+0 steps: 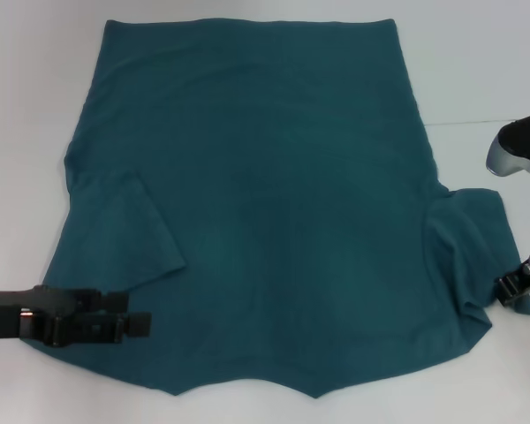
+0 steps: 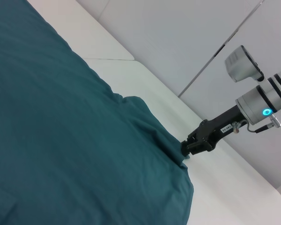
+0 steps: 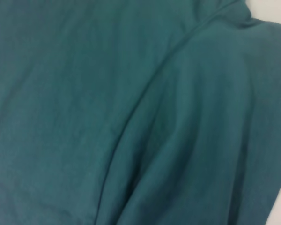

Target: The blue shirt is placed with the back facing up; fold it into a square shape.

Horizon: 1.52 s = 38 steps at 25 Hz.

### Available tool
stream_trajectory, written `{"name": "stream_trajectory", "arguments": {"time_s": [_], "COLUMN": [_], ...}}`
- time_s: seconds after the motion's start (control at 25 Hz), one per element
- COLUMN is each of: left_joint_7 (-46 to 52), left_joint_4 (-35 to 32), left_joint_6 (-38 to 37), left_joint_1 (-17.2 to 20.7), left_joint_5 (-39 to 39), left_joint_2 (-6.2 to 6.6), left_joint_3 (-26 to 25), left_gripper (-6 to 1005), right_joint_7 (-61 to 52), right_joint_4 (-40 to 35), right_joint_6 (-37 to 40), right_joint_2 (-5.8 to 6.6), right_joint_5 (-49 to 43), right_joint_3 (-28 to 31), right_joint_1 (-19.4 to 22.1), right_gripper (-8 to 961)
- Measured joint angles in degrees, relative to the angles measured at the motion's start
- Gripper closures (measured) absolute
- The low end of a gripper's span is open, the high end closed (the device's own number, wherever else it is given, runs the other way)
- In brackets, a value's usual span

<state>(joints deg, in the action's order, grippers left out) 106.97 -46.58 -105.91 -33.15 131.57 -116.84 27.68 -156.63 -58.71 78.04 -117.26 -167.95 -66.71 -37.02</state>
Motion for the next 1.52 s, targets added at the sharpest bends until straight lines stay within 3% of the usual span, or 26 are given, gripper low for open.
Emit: {"name": "stream_trajectory", "arguments": {"time_s": [0.28,0.4,0.52,0.72,1.12,1.52], "left_joint_7": [0.0,0.0,0.1,0.5,0.7,0.2], "left_joint_4": [0.0,0.0,0.0,-0.2,-0.2,-0.1], "left_joint_6": [0.0,0.0,0.0,0.0,0.0,0.9], "left_joint_1": [0.2,0.3,0.4,0.5,1.0,1.7], "left_joint_5": [0.0,0.0,0.0,0.0,0.0,0.0], "left_joint_2": [-0.05,-0.06,-0.06,-0.05,-0.05,-0.05], "left_joint_3": [-0.1,-0.2,-0.2,-0.2,-0.3,-0.4], "left_gripper": [152,151,151,151,152,151], "right_joint_7": [0.4,0.8,2.1,2.7,3.8,5.3], "right_joint_4": [-0.9,-4.3,-10.0,-15.5,-16.3,-16.1], "right_joint_6": [-0.5,-0.6,-0.3,0.3,0.8,1.4], "right_joint_2": [-0.71,-1.59,-2.62,-2.89,-3.09,-3.27], "right_joint_5": [0.0,0.0,0.1,0.1,0.0,1.2], "right_joint_3": [0.0,-0.1,-1.3,-8.0,-18.6,-20.9], "right_joint_1": [0.0,0.9,2.6,3.9,1.7,0.9], "right_gripper": [842,937,937,936,936,937]}}
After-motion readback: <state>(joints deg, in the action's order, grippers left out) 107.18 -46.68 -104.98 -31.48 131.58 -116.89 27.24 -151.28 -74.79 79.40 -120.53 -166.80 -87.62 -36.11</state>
